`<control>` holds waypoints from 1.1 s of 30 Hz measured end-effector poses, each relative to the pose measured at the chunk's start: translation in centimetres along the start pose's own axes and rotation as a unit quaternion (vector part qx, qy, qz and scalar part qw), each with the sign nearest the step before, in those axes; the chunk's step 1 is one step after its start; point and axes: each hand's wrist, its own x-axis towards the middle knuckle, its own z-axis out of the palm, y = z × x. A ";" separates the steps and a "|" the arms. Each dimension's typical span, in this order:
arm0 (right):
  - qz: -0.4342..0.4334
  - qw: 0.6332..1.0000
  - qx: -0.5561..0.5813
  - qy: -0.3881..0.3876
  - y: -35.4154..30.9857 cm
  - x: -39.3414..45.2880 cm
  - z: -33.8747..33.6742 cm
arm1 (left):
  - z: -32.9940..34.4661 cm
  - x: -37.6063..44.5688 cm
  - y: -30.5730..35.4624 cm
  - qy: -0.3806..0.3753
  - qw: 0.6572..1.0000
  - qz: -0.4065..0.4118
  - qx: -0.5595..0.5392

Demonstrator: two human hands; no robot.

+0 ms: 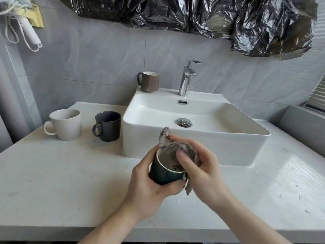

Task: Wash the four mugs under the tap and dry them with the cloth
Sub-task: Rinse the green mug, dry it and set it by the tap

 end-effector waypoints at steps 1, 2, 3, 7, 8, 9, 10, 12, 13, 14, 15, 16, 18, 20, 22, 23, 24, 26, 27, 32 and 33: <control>0.027 0.999 0.034 0.006 0.1 0.3 0.0 | -0.1 0.1 -0.2 0.009 1.000 0.007 0.005; 0.050 0.996 0.069 0.021 0.3 0.5 0.2 | 0.0 0.1 -0.2 0.016 1.000 0.013 0.010; 0.067 0.992 0.099 0.041 0.5 0.6 0.4 | 0.0 0.1 -0.2 0.021 1.000 0.015 0.013; 0.071 0.979 0.138 0.132 1.6 -1.3 2.1 | 0.0 0.1 -0.1 0.033 0.999 0.025 0.004; 0.050 0.980 0.124 0.147 2.0 -2.1 2.6 | -0.1 0.2 -0.1 0.039 0.999 0.023 -0.003; 0.030 0.981 0.106 0.158 2.4 -3.0 3.2 | -0.1 0.2 0.0 0.046 0.999 0.018 -0.014; 0.013 0.983 0.087 0.163 2.8 -3.8 3.7 | -0.1 0.3 0.1 0.053 0.998 0.012 -0.027; -0.012 0.985 0.066 0.159 3.4 -5.0 4.4 | 0.0 0.4 0.3 0.059 0.997 0.001 -0.040; -0.016 0.986 0.064 0.154 3.3 -5.2 4.6 | 0.0 0.4 0.4 0.056 0.998 -0.006 -0.041; -0.007 0.986 0.064 0.151 3.1 -5.0 4.5 | 0.1 0.3 0.4 0.051 0.998 -0.014 -0.041; 0.007 0.988 0.059 0.143 2.7 -4.5 4.1 | 0.1 0.3 0.3 0.046 0.998 -0.020 -0.043; 0.027 0.990 0.050 0.129 2.4 -3.6 3.6 | 0.1 0.2 0.1 0.045 0.998 -0.023 -0.045; 0.072 0.991 0.047 0.104 1.9 -1.7 2.6 | 0.1 0.3 -0.5 0.051 0.997 -0.028 -0.044; 0.088 0.991 0.054 0.088 2.0 -0.9 2.4 | -0.1 0.4 -1.0 0.071 0.995 -0.038 -0.052; 0.076 0.991 0.051 0.094 2.2 -1.7 3.0 | -0.3 0.6 -1.3 0.097 0.993 -0.044 -0.058; 0.057 0.992 0.043 0.100 2.4 -2.7 3.3 | -0.4 0.7 -1.4 0.111 0.991 -0.051 -0.062; 0.037 0.993 0.035 0.107 2.6 -3.6 3.7 | -0.5 0.8 -1.5 0.122 0.988 -0.062 -0.069; 0.019 0.993 0.023 0.118 2.9 -4.9 4.1 | -0.6 1.0 -1.6 0.130 0.985 -0.078 -0.077; 0.028 0.992 0.035 0.121 2.9 -5.0 4.1 | -0.6 1.1 -1.5 0.129 0.986 -0.080 -0.074; 0.057 0.995 0.059 0.063 1.6 -2.3 2.9 | -0.2 0.8 -1.6 0.095 0.990 -0.091 -0.050; 0.057 0.995 0.056 0.058 1.4 -1.7 2.7 | -0.2 0.7 -1.7 0.088 0.991 -0.092 -0.048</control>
